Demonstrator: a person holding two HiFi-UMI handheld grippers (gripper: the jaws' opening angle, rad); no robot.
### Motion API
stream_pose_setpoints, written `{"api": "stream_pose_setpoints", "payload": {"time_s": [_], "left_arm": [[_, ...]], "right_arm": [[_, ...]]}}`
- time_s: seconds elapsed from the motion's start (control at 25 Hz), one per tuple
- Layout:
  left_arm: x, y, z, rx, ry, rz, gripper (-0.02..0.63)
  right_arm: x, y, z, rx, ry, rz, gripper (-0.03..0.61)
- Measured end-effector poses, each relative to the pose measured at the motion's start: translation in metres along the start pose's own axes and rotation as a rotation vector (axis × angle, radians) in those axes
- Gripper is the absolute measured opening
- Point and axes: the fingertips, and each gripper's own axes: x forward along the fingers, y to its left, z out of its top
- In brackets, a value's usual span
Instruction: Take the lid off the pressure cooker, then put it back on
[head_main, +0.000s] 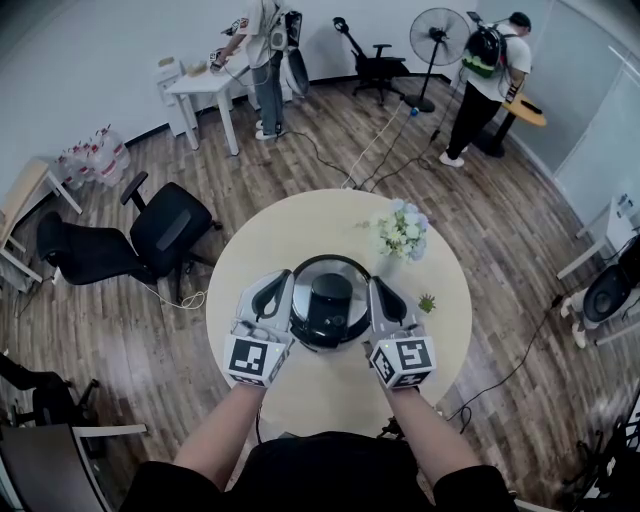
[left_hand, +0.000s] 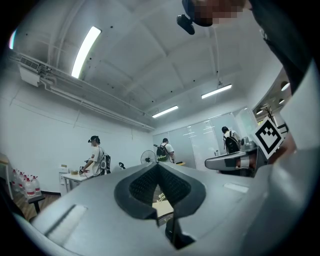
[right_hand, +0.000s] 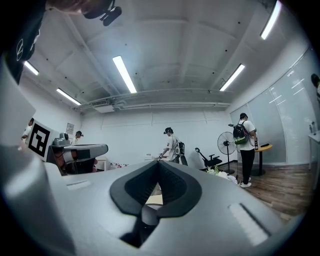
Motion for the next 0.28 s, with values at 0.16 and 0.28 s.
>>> {"api": "stream_pose_setpoints", "payload": {"time_s": [0.16, 0.28], "left_arm": [[-0.0005, -0.0007, 0.0027, -0.001, -0.003, -0.005, 0.0], [-0.0006, 0.0001, 0.0043, 0.005, -0.004, -0.006, 0.0]], "right_arm": [[-0.0024, 0.0041, 0.0038, -0.046, -0.004, 0.007, 0.007], [-0.0029, 0.0086, 0.0048, -0.089, -0.001, 0.015, 0.008]]}}
